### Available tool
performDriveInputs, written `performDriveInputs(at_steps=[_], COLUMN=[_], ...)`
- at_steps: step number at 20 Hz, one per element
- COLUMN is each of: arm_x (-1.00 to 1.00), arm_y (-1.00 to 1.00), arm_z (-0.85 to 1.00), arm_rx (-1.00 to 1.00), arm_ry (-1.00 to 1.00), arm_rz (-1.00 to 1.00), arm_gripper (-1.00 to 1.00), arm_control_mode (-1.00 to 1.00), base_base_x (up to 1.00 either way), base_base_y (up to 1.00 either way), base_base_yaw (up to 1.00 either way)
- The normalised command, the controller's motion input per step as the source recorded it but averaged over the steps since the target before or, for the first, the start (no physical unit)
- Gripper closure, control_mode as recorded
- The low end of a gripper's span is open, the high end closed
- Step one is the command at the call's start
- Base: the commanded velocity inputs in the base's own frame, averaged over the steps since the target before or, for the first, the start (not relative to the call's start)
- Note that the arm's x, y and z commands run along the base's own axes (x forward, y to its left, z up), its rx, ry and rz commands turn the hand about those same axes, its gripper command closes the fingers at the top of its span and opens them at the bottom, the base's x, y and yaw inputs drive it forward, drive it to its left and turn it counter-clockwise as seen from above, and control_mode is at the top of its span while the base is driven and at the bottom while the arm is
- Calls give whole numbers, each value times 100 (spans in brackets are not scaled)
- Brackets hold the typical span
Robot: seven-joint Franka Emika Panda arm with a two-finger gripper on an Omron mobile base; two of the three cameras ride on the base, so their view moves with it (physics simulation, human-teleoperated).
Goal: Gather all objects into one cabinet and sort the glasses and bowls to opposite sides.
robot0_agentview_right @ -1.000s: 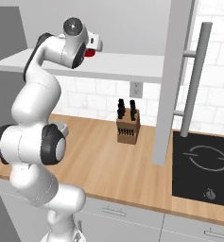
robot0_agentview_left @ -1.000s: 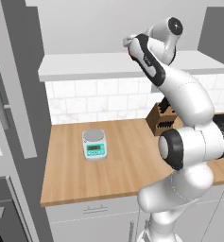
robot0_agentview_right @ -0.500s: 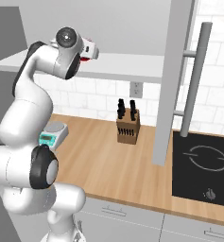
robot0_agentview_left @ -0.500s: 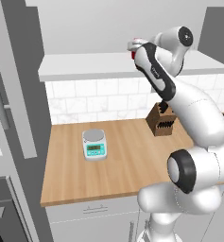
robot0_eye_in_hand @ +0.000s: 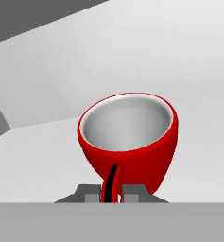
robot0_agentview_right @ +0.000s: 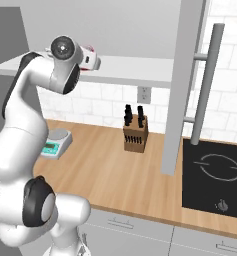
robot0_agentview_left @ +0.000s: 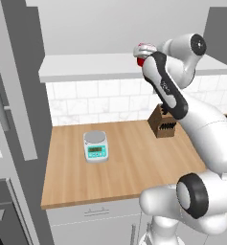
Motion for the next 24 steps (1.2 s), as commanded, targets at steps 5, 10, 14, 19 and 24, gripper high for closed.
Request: performDriveInputs(at_steps=[5,10,14,19,24], arm_x=[-55,-62,-96,-100,-100], arm_y=[-5,-2,0,0,0], arm_z=[17,18,0,0,-3], arm_rx=[7,4,-2,-9,-14], arm_ry=[0,4,2,0,0], arm_rz=[9,13,13,8,0], arm_gripper=[100,100,100,100,100], arm_control_mode=[-100,-100,-100,-100,-100], base_base_x=[0,0,0,0,0], base_base_y=[0,0,0,0,0], base_base_yaw=[0,0,0,0,0])
